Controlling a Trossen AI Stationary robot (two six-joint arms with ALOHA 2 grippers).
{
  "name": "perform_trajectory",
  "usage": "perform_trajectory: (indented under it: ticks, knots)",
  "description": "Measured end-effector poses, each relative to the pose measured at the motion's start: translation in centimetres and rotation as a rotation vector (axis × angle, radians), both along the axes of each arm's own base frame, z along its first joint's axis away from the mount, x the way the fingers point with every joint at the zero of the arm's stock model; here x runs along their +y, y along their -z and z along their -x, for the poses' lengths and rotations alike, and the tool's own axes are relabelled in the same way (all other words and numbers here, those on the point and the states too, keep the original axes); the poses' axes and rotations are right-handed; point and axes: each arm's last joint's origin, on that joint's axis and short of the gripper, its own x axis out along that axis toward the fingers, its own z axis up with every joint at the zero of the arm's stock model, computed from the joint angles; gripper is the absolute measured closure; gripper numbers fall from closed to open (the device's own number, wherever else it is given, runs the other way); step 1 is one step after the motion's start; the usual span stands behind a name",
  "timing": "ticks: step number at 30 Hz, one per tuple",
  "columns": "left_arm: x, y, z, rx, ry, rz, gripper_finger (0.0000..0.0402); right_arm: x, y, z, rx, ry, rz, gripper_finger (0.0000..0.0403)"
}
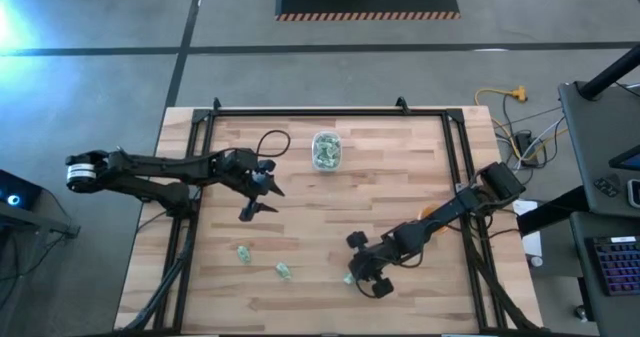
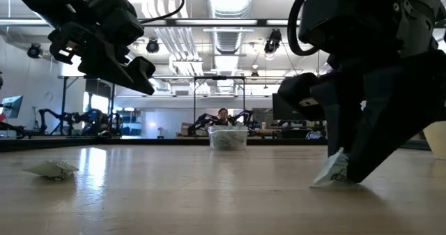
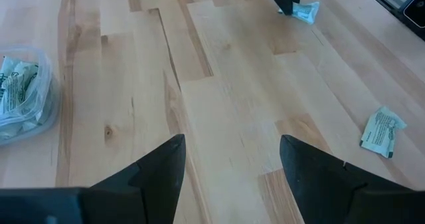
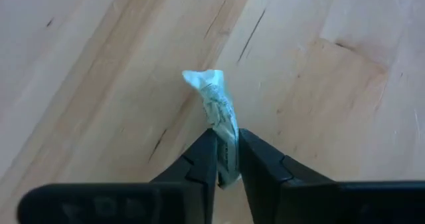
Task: Pick and place Stevia / Truvia into bins
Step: Put the right green stevia packet into the transparent bin
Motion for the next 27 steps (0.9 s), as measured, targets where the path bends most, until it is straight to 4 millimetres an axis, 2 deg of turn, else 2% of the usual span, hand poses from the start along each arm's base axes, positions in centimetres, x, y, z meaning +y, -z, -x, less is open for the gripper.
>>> perform_trajectory:
  ticks: [6, 10, 17, 22, 27]
  knots:
    - [0.0, 0.0, 0.0, 0.001, 0.000, 0.000, 0.0173, 0.1, -0.6, -0.5, -0.059, -0.027, 0.065, 0.0384]
    - [0.0, 0.0, 0.0, 0.001, 0.000, 0.000, 0.0173, 0.2, -1.1, -1.0, -0.108, -0.057, 0.121, 0.0392]
    - [0.0, 0.0, 0.0, 0.004, -0.001, 0.001, 0.0173, -0.5, -2.6, -2.1, -0.249, 0.009, 0.410, 0.0393]
    - [0.0, 0.0, 0.0, 0.004, 0.000, 0.001, 0.0173, -2.3, -3.8, -3.4, -0.320, 0.160, 0.647, 0.0394]
    - [0.0, 0.0, 0.0, 0.004, -0.001, 0.001, 0.0173, -6.0, -4.8, -5.3, -0.317, 0.267, 0.723, 0.0394]
